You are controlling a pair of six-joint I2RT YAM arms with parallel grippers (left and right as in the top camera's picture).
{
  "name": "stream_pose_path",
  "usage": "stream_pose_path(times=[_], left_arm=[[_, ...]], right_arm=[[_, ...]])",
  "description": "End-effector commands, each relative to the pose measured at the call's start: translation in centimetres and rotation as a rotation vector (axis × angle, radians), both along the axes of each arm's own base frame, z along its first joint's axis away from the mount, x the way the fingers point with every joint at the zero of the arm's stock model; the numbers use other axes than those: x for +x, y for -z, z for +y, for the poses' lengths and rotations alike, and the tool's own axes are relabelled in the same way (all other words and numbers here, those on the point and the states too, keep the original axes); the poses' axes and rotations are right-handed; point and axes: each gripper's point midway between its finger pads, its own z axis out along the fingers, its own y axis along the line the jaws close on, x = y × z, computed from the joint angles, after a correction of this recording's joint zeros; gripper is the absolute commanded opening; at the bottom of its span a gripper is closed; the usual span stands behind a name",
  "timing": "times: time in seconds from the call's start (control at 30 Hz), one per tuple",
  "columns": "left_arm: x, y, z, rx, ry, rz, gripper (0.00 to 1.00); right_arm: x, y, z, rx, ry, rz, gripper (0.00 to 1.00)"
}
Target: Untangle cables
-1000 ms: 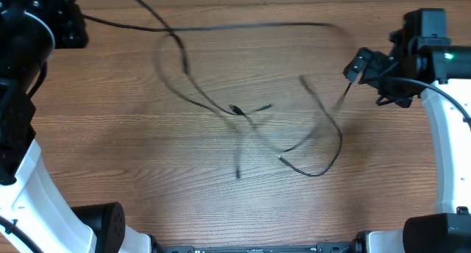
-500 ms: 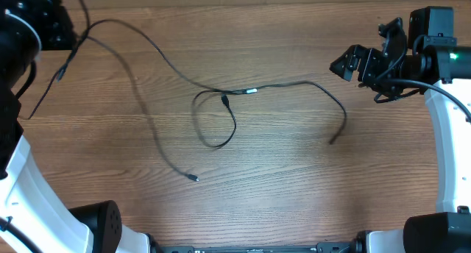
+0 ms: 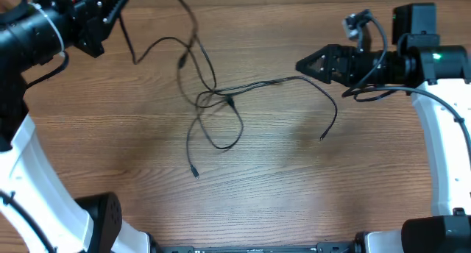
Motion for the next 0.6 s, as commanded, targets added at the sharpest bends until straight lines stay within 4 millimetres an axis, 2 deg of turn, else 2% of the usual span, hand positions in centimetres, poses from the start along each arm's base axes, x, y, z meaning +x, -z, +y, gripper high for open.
stream_pose_path(times=[0.0,0.2,0.47,0.57], left_arm=[[0.4,1.1,-2.0,-0.036,0.121,0.041,0.04],[1.8,2.8,-3.3,-0.011,0.124,0.093,0.04],[2.2,3.5,-4.3,0.039,0.083,0.103,0.04],[2.2,3.5,-4.4,0.036,0.083,0.106,0.04]], right_arm=[[-0.9,-1.2,2.8,0.049,-0.102,-0.047,1.00],[-1.4,-1.9,5.7,0.059,-0.178,-0.106,1.00],[-0.9,-3.5,9.5,0.086,-0.237,-0.226,1.00],[-0.1,-2.9,10.7,0.051,-0.176,-0.196,1.00]])
